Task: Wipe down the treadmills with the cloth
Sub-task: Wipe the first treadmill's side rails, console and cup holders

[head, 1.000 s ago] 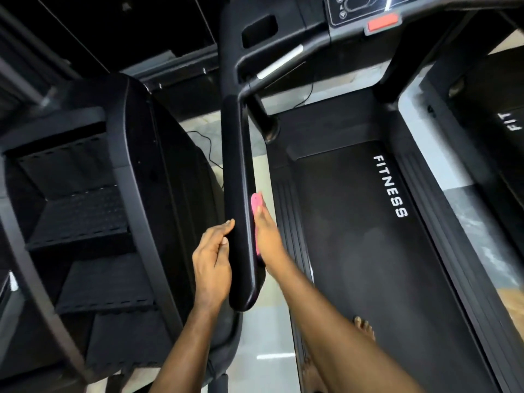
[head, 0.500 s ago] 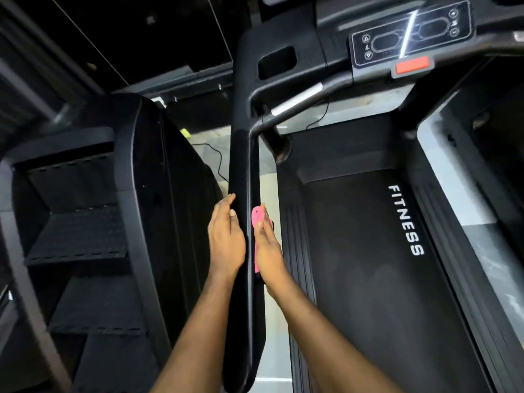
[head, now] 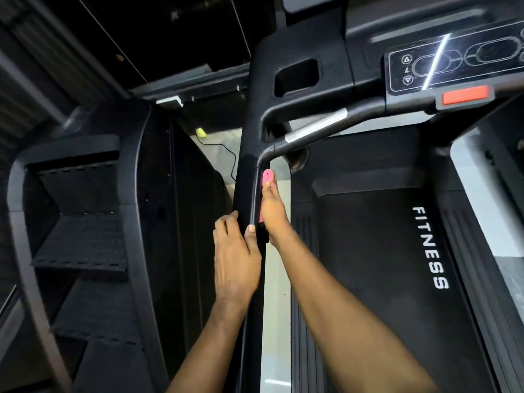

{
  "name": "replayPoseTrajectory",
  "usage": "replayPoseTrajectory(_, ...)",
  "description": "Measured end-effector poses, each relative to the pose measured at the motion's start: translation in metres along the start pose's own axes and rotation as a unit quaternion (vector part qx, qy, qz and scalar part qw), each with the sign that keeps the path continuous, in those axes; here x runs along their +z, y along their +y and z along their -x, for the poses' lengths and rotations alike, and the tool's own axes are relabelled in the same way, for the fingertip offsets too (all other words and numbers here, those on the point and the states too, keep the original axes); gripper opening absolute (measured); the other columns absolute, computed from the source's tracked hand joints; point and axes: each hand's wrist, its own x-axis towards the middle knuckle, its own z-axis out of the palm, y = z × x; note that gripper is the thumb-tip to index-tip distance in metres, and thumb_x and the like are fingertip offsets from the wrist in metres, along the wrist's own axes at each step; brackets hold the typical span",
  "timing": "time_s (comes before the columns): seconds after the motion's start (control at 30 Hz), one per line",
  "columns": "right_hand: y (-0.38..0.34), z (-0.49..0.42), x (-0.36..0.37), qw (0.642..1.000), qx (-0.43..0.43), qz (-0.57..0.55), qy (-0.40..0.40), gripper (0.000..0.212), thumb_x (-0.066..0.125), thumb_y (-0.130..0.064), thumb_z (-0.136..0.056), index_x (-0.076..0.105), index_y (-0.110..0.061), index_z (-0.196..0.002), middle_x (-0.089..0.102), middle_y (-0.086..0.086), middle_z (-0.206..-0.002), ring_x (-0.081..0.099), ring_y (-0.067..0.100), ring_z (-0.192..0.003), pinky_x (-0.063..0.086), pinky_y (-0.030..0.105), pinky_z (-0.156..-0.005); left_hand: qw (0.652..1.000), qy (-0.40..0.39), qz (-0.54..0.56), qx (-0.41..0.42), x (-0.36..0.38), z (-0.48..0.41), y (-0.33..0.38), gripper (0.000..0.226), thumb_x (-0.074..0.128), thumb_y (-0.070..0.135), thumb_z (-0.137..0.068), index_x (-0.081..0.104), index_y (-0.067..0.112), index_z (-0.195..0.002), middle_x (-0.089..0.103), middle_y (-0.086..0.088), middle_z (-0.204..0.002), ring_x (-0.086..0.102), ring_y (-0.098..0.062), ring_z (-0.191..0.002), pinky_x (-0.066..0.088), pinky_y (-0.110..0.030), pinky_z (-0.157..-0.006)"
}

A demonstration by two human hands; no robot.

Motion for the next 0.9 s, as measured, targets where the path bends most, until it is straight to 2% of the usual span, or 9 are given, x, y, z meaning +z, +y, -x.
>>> replayPoseTrajectory(0.1,-0.021,-0.02,0.001,0.999,0.022,-0.023,0.02,0.08,0.039,-0.089,-0.07,0.032,-0.062,-0.145,0.042,-0.008,-0.159,0.041,0.021,-0.145,0.033,0.051,-0.12,1.0,-0.008,-0.004,0.021,-0.001,-0.001,-0.001,0.052,0.039,0.037,-0.105,0.035,0.019,-0.154,0.034,0.005,-0.152,0.036,-0.011,-0.14,0.037,-0.027,-0.111)
replayPoseTrajectory(0.27,-0.039,-0.039,-0.003,0.996,0.053,-0.069,0.024,0.055,0.042,-0.062,-0.1,0.053,-0.032,-0.144,0.067,0.006,-0.132,0.062,0.026,-0.124,0.044,0.05,-0.112,1.0,-0.001,-0.013,0.023,0.0,-0.001,0.0,0.055,0.035,0.041,-0.104,0.036,0.02,-0.154,0.038,0.005,-0.153,0.033,-0.007,-0.142,0.025,-0.018,-0.109)
replayPoseTrajectory(0.33,-0.034,-0.036,-0.006,0.992,0.078,-0.098,0.015,0.061,0.042,-0.066,-0.099,0.061,-0.022,-0.137,0.07,0.008,-0.128,0.065,0.026,-0.121,0.044,0.05,-0.112,1.0,0.002,-0.011,0.024,-0.001,-0.001,0.0,0.054,0.035,0.041,-0.104,0.038,0.019,-0.153,0.04,0.005,-0.152,0.034,-0.007,-0.142,0.024,-0.016,-0.109)
replayPoseTrajectory(0.4,-0.029,-0.015,-0.011,0.989,0.12,-0.09,0.001,0.07,0.041,-0.073,-0.096,0.066,-0.018,-0.132,0.073,0.006,-0.122,0.067,0.023,-0.116,0.048,0.046,-0.11,1.0,0.003,-0.009,0.019,-0.001,-0.001,-0.002,0.053,0.036,0.041,-0.104,0.04,0.019,-0.152,0.04,0.005,-0.151,0.035,-0.007,-0.141,0.024,-0.014,-0.109)
replayPoseTrajectory(0.53,-0.018,0.011,-0.021,0.988,0.134,-0.078,0.007,0.052,0.039,-0.054,-0.106,0.068,-0.013,-0.122,0.074,0.004,-0.103,0.07,0.016,-0.09,0.056,0.029,-0.077,1.0,0.005,-0.006,0.01,0.0,-0.001,-0.001,0.053,0.038,0.041,-0.103,0.041,0.02,-0.152,0.041,0.005,-0.151,0.036,-0.006,-0.141,0.019,-0.006,-0.106)
replayPoseTrajectory(0.6,-0.032,0.001,-0.018,0.99,0.093,-0.099,0.042,0.046,0.04,-0.048,-0.108,0.062,-0.015,-0.131,0.07,0.008,-0.121,0.068,0.019,-0.096,0.055,0.035,-0.089,1.0,0.003,-0.004,0.01,0.0,-0.002,-0.001,0.054,0.037,0.042,-0.103,0.041,0.019,-0.152,0.041,0.005,-0.151,0.036,-0.006,-0.141,0.019,-0.007,-0.106)
replayPoseTrajectory(0.7,-0.049,-0.022,-0.008,0.987,0.086,-0.133,0.039,0.057,0.038,-0.052,-0.107,0.051,-0.015,-0.147,0.059,0.012,-0.143,0.058,0.028,-0.127,0.042,0.046,-0.114,1.0,0.001,-0.006,0.011,0.0,-0.001,-0.001,0.055,0.037,0.042,-0.103,0.041,0.018,-0.152,0.041,0.005,-0.151,0.036,-0.007,-0.141,0.02,-0.009,-0.107)
replayPoseTrajectory(0.8,-0.033,-0.023,-0.008,0.981,0.13,-0.144,-0.005,0.076,0.039,-0.071,-0.097,0.057,-0.012,-0.142,0.067,0.013,-0.133,0.062,0.029,-0.124,0.045,0.046,-0.112,1.0,0.002,-0.004,0.008,0.0,-0.002,0.0,0.055,0.037,0.041,-0.103,0.043,0.016,-0.151,0.042,0.004,-0.151,0.037,-0.008,-0.141,0.02,-0.009,-0.107)
replayPoseTrajectory(0.9,-0.007,0.013,-0.016,0.974,0.192,-0.121,-0.005,0.07,0.041,-0.069,-0.098,0.066,-0.011,-0.128,0.073,0.014,-0.117,0.069,0.031,-0.111,0.054,0.041,-0.1,1.0,0.004,-0.002,0.01,0.0,-0.002,-0.001,0.053,0.039,0.039,-0.104,0.044,0.015,-0.15,0.044,0.002,-0.15,0.038,-0.01,-0.141,0.022,-0.011,-0.109)
